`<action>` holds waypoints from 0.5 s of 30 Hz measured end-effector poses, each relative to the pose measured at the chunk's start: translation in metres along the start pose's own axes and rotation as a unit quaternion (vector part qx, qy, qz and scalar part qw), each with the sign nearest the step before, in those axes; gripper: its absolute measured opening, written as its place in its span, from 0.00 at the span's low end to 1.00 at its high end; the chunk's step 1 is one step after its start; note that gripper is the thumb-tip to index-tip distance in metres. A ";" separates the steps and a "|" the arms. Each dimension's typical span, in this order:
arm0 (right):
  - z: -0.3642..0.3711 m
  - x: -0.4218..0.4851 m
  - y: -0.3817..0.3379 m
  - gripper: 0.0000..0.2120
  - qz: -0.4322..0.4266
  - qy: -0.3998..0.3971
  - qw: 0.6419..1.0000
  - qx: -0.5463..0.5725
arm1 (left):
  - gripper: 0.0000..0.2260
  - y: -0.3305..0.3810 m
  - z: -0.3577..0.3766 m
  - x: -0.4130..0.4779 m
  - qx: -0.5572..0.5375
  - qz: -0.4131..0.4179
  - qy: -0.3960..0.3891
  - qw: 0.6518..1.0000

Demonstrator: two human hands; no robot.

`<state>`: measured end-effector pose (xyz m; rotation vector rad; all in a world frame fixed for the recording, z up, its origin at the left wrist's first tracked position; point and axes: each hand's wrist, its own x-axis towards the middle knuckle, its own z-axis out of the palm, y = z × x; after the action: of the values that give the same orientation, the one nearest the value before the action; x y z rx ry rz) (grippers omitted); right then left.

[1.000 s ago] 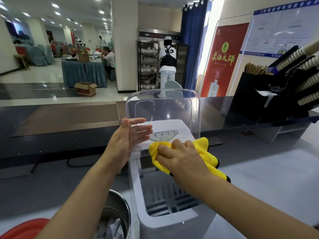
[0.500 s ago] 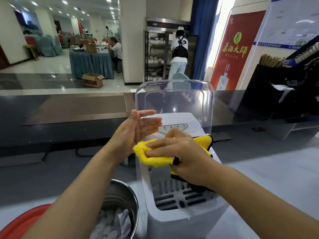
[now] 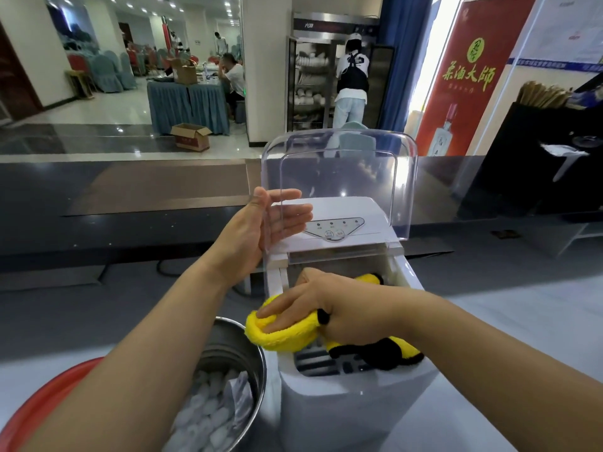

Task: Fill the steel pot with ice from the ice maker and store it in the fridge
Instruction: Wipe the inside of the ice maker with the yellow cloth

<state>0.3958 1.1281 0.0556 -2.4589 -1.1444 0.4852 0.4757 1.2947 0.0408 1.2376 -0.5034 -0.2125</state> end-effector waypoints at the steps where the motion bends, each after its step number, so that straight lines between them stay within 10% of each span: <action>1: 0.000 -0.004 0.000 0.27 -0.013 -0.003 1.000 0.008 | 0.27 0.000 0.001 -0.001 0.001 0.001 0.002 1.000; 15: 0.006 -0.046 -0.009 0.22 -0.050 -0.086 0.994 -0.045 | 0.27 -0.004 0.016 -0.003 0.026 0.040 0.088 0.995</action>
<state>0.3595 1.0989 0.0609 -2.4589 -1.3787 0.6383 0.4656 1.2812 0.0397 1.2717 -0.4082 -0.0216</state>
